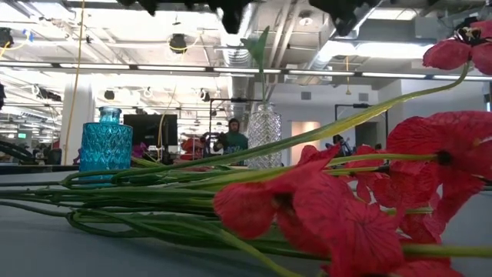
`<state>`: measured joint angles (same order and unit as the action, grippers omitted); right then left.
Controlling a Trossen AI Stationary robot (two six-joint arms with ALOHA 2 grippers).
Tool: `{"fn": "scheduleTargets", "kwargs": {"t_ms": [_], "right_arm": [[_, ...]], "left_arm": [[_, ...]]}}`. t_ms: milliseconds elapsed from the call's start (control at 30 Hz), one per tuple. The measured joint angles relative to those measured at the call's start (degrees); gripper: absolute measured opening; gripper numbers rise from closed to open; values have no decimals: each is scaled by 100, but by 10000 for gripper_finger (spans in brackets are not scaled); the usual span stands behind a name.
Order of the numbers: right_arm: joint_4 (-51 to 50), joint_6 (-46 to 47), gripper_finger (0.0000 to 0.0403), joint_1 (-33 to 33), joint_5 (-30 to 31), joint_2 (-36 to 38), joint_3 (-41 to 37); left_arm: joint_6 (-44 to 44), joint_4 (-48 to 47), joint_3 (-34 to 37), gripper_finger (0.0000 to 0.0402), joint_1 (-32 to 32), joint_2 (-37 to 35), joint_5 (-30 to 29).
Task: Sort flowers into vase by color
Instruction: Put the white tulip into the transparent vase
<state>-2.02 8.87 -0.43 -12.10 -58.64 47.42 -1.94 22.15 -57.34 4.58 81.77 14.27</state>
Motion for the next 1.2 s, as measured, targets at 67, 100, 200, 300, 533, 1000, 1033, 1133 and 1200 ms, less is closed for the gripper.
{"fn": "scheduleTargets", "kwargs": {"t_ms": [67, 100, 200, 300, 533, 1000, 1033, 1133, 1200], "right_arm": [[-42, -127, 248, 53, 61, 18, -11], [101, -203, 247, 107, 153, -15, -59], [913, -364, 242, 234, 439, -242, -300], [1878, -505, 238, 327, 472, -619, -404], [3515, -738, 230, 583, 481, -1517, -337], [3569, -748, 121, 517, 1113, -1669, -205], [3571, -754, 99, 509, 1111, -1669, -205], [3565, -797, 31, 515, 1104, -1669, -205], [3560, -788, 19, 516, 1085, -1669, -205]], "left_arm": [[164, -8, 29, 0, -136, -222, -383], [221, 150, 68, 0, -226, -279, -609], [285, 857, 233, 0, -524, -299, -1021], [341, 1677, 339, 0, -812, -109, -1387], [556, 3036, 483, 0, -1178, 646, -2237], [551, 3292, 474, 0, -1170, 661, -2270], [553, 3297, 474, 0, -1170, 661, -2274], [549, 3283, 474, 0, -1161, 661, -2290], [575, 3243, 472, 1, -1167, 661, -2290]]}}
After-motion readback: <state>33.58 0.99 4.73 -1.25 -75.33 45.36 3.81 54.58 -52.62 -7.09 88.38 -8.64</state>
